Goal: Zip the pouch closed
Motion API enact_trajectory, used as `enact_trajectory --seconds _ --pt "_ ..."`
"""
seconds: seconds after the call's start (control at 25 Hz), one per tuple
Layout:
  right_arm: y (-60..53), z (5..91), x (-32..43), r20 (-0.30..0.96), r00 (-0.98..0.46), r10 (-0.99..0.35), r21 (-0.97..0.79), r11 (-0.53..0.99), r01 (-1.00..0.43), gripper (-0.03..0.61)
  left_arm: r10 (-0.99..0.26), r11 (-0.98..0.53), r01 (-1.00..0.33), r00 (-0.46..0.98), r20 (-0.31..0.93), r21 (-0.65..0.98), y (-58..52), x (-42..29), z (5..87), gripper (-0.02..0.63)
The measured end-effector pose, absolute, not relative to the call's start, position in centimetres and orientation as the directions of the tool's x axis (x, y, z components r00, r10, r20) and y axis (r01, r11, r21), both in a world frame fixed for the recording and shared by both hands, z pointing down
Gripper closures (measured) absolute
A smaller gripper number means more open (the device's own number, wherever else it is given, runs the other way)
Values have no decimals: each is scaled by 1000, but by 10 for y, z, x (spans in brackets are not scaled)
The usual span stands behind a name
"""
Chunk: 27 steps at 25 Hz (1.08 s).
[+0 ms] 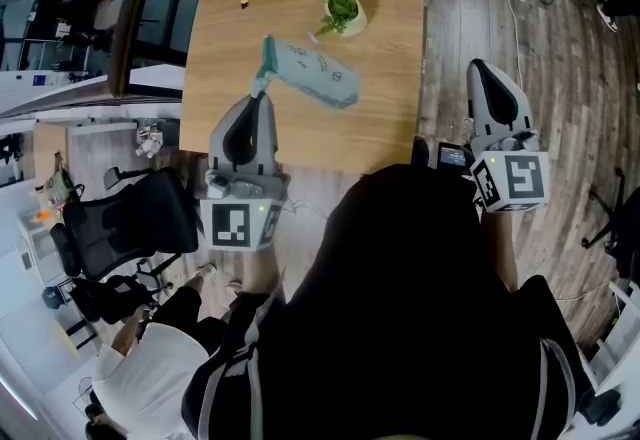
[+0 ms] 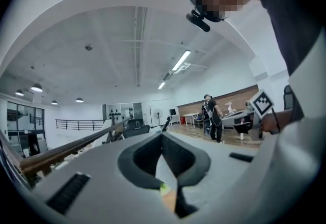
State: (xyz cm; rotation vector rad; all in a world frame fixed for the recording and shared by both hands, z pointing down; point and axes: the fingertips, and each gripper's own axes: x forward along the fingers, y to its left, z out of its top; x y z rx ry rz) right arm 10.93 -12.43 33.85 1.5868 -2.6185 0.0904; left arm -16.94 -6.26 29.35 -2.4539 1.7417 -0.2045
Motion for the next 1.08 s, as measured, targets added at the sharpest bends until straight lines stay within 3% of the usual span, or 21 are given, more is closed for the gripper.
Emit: enact_trajectory --seconds 1.08 --pt "-129 350 119 138 -460 -877 -9 464 -886 565 -951 -305 -939 291 102 -160 -74 -168 303 611"
